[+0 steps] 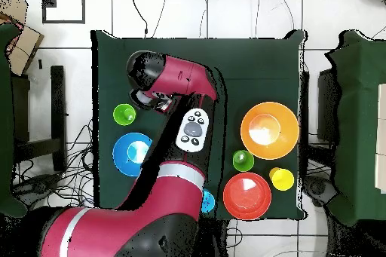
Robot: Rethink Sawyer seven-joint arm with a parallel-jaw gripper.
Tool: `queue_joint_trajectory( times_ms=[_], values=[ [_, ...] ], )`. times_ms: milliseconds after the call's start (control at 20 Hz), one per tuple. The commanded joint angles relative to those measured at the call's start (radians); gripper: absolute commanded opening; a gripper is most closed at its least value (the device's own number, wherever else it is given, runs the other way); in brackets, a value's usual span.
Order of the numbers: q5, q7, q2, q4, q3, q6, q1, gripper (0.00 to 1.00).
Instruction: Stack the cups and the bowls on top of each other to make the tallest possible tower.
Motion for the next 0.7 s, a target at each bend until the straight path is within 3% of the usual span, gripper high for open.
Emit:
queue_joint_trajectory(
  times_ms=[50,700],
  values=[
    [0.047,0.320,0.087,-0.017,0.068,-0.037,0.053,1.00],
    [0.055,0.315,-0.029,0.112,0.068,-0.047,0.066,1.00]
  ],
)
